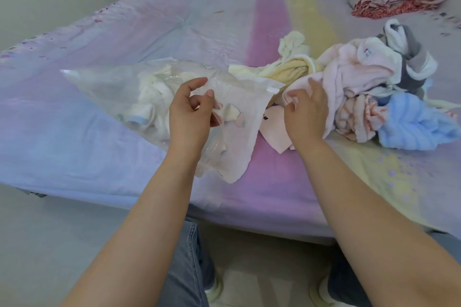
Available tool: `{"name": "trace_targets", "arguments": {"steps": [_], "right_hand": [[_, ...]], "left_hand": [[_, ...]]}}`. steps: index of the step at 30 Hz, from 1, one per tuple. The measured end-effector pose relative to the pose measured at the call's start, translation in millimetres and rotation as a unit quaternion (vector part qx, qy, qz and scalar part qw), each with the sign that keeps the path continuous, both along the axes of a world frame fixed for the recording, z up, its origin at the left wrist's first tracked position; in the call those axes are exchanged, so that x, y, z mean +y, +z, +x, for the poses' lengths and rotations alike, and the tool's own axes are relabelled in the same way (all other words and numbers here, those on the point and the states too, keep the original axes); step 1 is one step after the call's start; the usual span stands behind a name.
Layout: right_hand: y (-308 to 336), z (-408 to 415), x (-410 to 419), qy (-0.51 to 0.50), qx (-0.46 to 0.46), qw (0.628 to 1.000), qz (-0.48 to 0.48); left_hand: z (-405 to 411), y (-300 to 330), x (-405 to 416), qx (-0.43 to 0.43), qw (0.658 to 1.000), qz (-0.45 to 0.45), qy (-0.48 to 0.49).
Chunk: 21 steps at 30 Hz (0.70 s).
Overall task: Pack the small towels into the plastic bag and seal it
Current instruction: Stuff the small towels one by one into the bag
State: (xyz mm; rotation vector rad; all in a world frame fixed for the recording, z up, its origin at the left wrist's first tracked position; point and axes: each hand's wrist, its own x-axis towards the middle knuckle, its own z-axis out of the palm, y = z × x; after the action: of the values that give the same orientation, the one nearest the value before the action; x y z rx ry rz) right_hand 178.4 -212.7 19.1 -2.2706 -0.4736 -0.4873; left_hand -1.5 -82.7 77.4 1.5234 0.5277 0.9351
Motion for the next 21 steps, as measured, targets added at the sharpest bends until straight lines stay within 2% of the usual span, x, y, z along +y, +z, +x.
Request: {"name": "trace_targets", "arguments": {"steps": [1,3,5,6,9,12,15,21], "right_hand": [[1.1,10.7,-0.7,-0.04,0.01,0.998,-0.046],[-0.3,27.7,-8.4,-0.085,0.093,0.987,-0.102],[-9.0,36.0,-20.8,-0.075,0.161,0.977,-0.118],[-13.0,35.3,-27.1,-0.064,0.166,0.976,-0.125],[-12.6,15.3,-41.9,-0.028,0.07,0.989,-0.127],[-4.9,-23.6,-56.4,0.063,-0.051,0.995,-0.055],[6.9,-71.9,-65.2,0.18,-0.171,0.969,-0.015],[15.1,-115.2,-75.8,0.298,-0.27,0.915,0.014]], "left_hand": [[1.3,0.2,-0.8,-0.001,1.0,-0.003,0.004],[3.1,-0.1,-0.9,-0.001,1.0,-0.006,0.009],[4.2,-2.1,-1.8,0.005,1.0,-0.006,0.004],[4.9,-3.5,-2.7,0.008,1.0,-0.006,-0.001],[7.5,-8.4,-5.5,0.014,1.0,-0.008,-0.008],[9.2,-10.6,-7.9,0.012,1.0,-0.009,-0.003],[10.4,-10.3,-8.1,0.0,1.0,-0.006,0.012],[7.9,-6.6,-8.1,-0.015,0.999,-0.002,0.031]]}}
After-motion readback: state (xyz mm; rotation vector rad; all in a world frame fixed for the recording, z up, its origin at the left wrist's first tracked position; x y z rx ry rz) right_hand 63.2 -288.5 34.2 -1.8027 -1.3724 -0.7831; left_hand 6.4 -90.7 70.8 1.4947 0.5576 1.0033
